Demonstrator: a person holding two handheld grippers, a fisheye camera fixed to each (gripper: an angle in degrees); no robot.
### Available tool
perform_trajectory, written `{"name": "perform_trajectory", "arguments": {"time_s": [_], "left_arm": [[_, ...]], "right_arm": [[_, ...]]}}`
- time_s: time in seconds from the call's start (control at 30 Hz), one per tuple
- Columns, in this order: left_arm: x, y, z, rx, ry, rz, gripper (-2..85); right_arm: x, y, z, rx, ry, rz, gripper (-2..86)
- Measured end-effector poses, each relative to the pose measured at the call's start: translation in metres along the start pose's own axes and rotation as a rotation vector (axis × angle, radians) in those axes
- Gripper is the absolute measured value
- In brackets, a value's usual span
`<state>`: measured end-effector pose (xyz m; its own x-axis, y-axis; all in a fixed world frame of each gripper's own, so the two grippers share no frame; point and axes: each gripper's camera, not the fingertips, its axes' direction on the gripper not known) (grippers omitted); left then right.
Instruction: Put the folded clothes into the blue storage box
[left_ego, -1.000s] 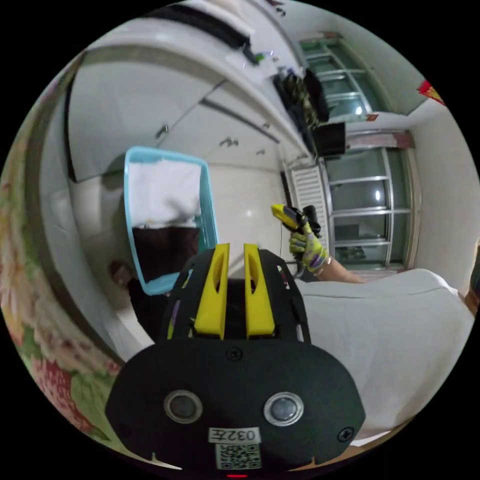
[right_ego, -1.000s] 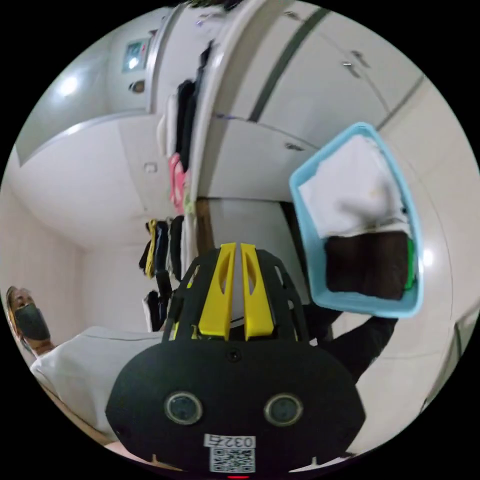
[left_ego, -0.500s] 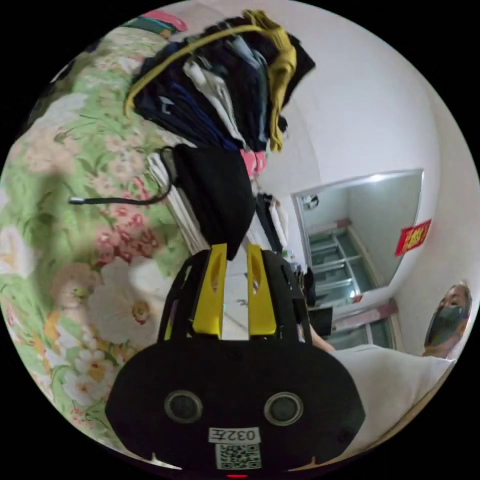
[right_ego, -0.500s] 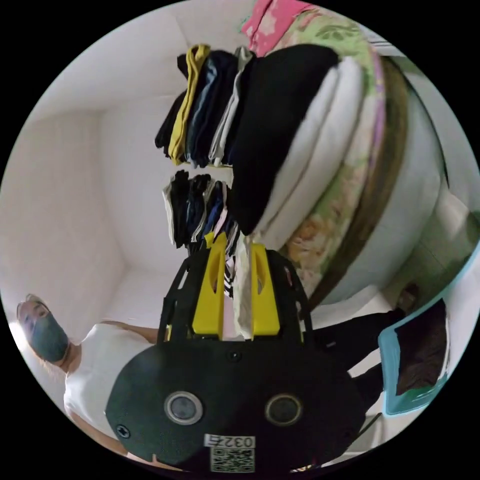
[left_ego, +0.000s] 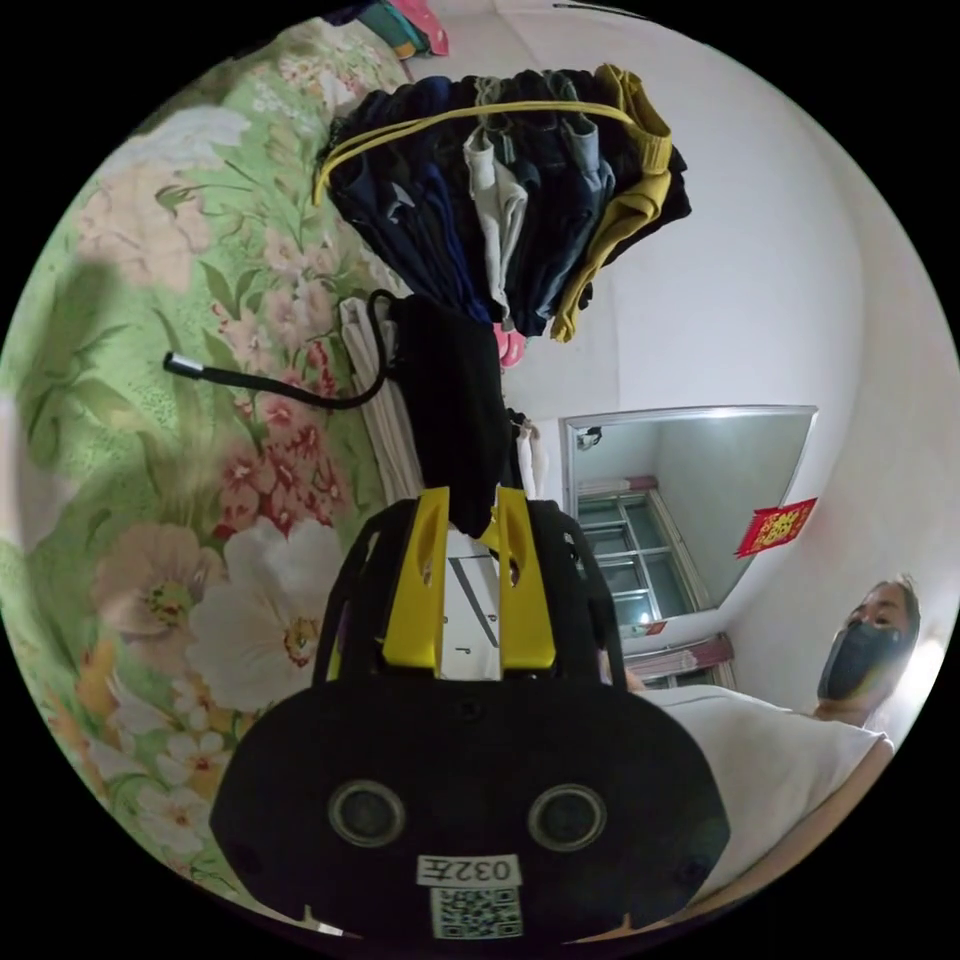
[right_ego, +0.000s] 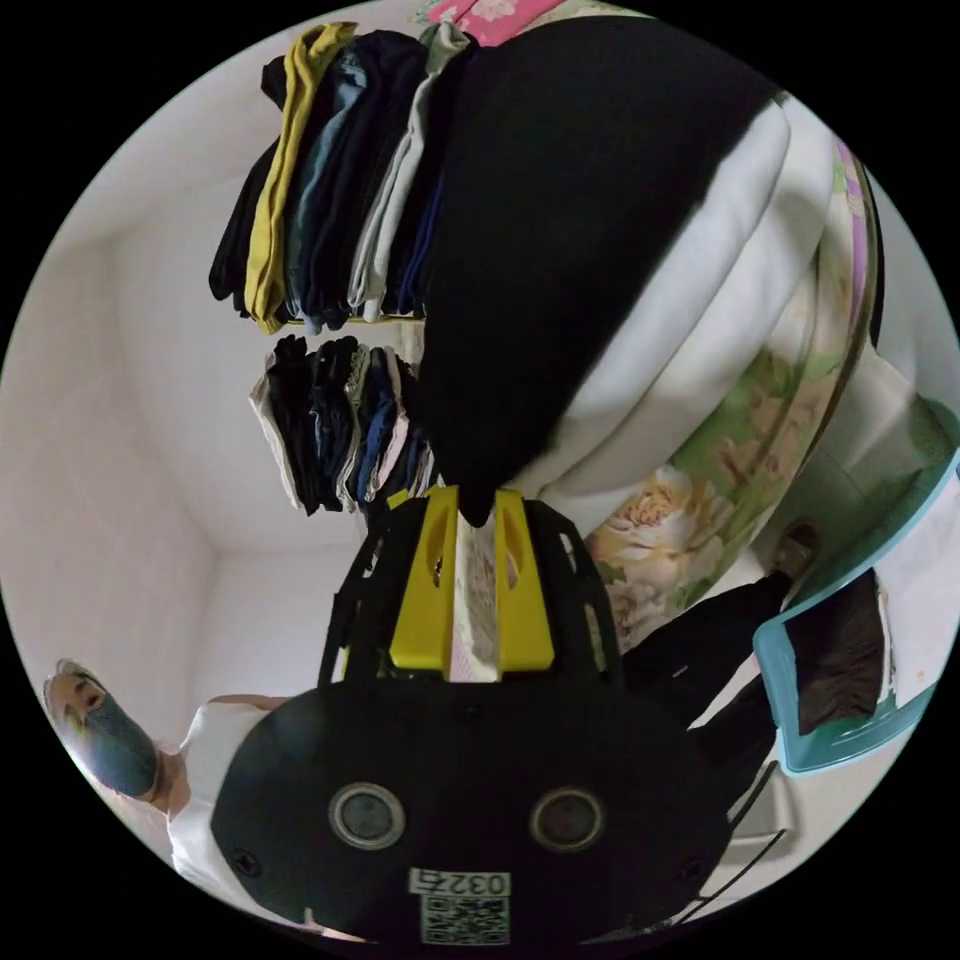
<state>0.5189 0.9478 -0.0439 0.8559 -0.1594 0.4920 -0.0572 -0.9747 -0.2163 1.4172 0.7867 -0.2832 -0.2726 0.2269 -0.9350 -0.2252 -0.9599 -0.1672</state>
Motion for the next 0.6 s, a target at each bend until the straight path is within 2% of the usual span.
{"name": "perform_trajectory", "arguments": {"time_s": [0.23,0.4,0.47,0.6], "left_arm": [[-0.001,-0.008,-0.014,-0.039,0.082,0.008,5.8],[-0.001,-0.014,-0.02,-0.049,0.11,0.0,10.0],[-0.001,-0.021,-0.014,-0.06,0.228,-0.005,13.3],[0.007,-0.041,0.011,-0.115,0.331,-0.028,19.3]], "right_arm": [[-0.023,-0.006,0.001,-0.069,-0.023,0.01,3.6],[-0.04,-0.013,-0.009,-0.017,-0.233,-0.013,0.1],[-0.049,-0.015,-0.02,0.029,-0.352,-0.023,-0.5],[-0.061,-0.019,-0.028,0.049,-0.422,-0.045,-0.7]]}}
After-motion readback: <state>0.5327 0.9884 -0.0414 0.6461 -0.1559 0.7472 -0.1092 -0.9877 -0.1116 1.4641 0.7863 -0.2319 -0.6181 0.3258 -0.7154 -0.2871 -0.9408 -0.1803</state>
